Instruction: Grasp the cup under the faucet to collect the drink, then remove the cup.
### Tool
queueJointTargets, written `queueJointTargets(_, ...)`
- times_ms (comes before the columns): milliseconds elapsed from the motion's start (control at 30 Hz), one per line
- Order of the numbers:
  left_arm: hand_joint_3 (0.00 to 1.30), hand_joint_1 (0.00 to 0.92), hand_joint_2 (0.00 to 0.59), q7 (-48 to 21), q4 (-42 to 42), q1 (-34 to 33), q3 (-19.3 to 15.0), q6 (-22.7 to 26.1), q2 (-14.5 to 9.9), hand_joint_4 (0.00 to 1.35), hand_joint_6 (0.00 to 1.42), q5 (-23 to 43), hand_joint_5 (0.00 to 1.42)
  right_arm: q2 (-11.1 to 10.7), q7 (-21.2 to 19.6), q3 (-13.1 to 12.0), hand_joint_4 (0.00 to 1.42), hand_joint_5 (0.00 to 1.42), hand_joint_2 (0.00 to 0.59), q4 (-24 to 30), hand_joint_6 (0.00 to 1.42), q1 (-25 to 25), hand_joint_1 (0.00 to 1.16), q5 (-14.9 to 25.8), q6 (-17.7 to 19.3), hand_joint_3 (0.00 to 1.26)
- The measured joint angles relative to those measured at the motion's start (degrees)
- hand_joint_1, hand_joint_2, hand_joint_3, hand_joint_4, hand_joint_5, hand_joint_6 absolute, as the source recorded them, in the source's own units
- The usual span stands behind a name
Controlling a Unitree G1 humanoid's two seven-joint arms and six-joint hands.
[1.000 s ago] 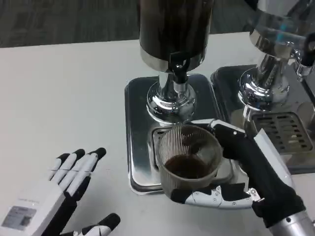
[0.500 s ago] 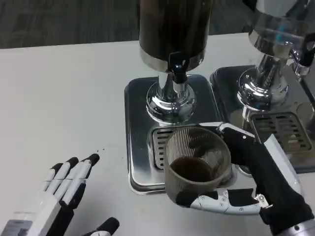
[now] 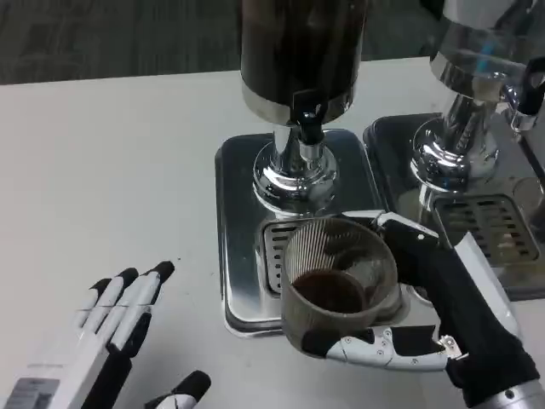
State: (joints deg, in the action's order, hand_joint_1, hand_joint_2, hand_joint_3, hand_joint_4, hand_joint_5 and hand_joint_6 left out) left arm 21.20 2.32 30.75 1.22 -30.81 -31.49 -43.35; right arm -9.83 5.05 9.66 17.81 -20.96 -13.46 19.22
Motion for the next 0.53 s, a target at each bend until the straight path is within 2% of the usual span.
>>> queueJointTargets(533, 0.0, 0.0, 0.197, -0.9, 1.4, 0.1, 0.7, 0.9, 0.6, 0.0, 0.0, -0.5, 0.0, -1.1, 0.6, -1.0, 0.66, 0.75, 0.136, 0.0, 1.02, 0.0, 1.0, 0.4, 0.0, 0.65)
